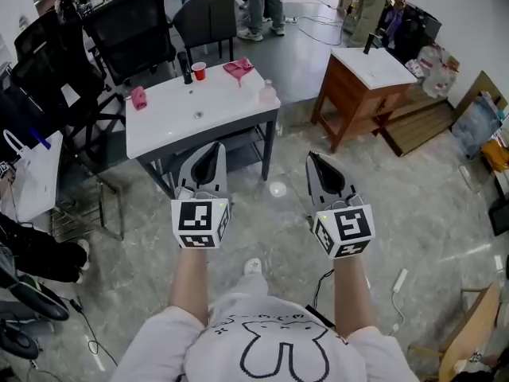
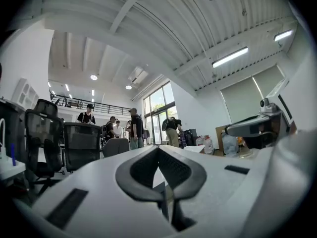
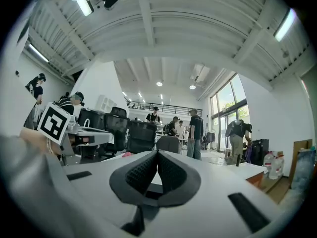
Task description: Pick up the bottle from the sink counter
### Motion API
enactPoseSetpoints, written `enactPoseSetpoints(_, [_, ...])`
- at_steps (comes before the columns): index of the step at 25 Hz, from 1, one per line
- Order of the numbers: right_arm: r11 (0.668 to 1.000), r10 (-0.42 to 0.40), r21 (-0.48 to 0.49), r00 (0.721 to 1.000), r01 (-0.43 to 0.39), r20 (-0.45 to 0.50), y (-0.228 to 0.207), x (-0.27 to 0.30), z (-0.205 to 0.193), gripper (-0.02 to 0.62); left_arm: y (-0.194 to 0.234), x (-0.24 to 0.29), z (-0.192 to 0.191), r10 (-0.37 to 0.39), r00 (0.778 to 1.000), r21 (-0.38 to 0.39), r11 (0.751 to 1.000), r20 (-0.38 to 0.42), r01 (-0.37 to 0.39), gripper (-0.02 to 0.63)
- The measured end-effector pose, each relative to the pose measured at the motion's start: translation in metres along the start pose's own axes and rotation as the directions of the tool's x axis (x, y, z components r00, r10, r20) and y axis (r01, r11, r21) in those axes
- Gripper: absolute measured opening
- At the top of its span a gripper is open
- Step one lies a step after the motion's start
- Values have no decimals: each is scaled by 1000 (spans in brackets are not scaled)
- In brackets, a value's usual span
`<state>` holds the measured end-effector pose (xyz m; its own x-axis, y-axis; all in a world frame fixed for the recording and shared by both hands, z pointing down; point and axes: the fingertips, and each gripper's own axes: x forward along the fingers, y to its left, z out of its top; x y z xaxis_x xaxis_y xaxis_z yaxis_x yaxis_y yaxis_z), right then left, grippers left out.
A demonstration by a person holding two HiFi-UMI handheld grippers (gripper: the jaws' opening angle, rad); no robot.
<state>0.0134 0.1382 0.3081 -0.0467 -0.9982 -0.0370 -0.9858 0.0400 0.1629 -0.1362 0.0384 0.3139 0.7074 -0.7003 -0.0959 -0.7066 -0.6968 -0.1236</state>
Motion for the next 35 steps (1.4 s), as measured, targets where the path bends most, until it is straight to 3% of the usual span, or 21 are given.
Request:
enactPoseSetpoints(11, [1000,-1,18,1000,2,-25,-60,112,-21,28,44,114,-27,12,999,-10,1000,-42,-13,9])
enactPoseSetpoints(17, [1000,-14,7,999,15,-32,-81,151,-24,28,61,146,-29,13,999,10,1000,-47,-13,9])
enactPoseSetpoints(24, [999,37,3,999,-37,-14,-85,180,-21,29,72,165,-31,26,998,19,999,-51,-25,9])
enactPoseSetpoints(35, [995,45,93,999,-44,-9,-131,236,-50,31,92,218,-57,76,993,30,997,-95,-73,9])
